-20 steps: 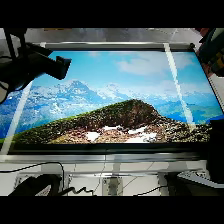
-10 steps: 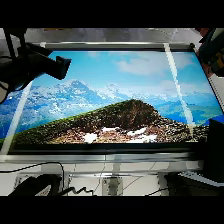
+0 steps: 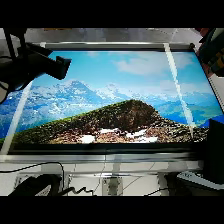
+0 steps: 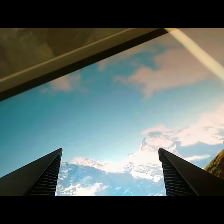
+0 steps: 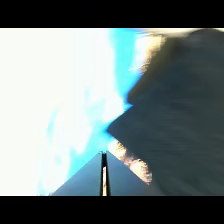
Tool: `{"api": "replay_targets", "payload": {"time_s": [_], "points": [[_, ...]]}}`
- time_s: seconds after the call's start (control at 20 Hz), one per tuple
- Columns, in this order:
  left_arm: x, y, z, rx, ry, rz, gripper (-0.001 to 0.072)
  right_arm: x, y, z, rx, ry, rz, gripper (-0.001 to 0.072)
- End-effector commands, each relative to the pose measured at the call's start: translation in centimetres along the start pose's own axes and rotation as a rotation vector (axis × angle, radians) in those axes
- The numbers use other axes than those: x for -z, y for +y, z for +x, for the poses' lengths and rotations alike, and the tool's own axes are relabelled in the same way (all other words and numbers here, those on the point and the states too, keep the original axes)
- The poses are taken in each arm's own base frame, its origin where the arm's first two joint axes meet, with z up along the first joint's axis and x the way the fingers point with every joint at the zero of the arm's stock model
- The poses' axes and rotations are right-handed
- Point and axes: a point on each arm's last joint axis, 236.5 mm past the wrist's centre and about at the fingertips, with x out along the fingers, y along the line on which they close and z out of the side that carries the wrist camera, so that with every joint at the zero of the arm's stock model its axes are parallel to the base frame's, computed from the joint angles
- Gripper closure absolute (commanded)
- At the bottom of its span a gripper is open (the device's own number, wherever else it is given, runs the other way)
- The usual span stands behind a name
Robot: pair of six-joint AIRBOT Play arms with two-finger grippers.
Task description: Fold the clothes and pants, and hang the long-sleeved shirts on hangers.
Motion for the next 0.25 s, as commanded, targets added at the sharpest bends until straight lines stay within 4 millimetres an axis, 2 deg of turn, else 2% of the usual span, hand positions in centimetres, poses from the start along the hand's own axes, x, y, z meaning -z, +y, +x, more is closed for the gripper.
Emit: {"api": "replay_targets", "payload": {"time_s": [0.0, 0.1, 0.2], "points": [[0.0, 0.0, 0.0, -0.001, 0.0, 0.0, 0.0018, 5.9, 11.4, 1.2, -0.186, 0.09, -0.414, 0.067], [0.0, 0.0, 0.0, -0.001, 0.0, 0.0, 0.0018, 10.9, 16.8, 1.1, -0.242, 0.128, -0.673, 0.067], [0.0, 0.0, 0.0, -0.001, 0.0, 0.0, 0.0018, 15.5, 20.8, 0.7, -0.241, 0.116, -0.897, 0.067]]}}
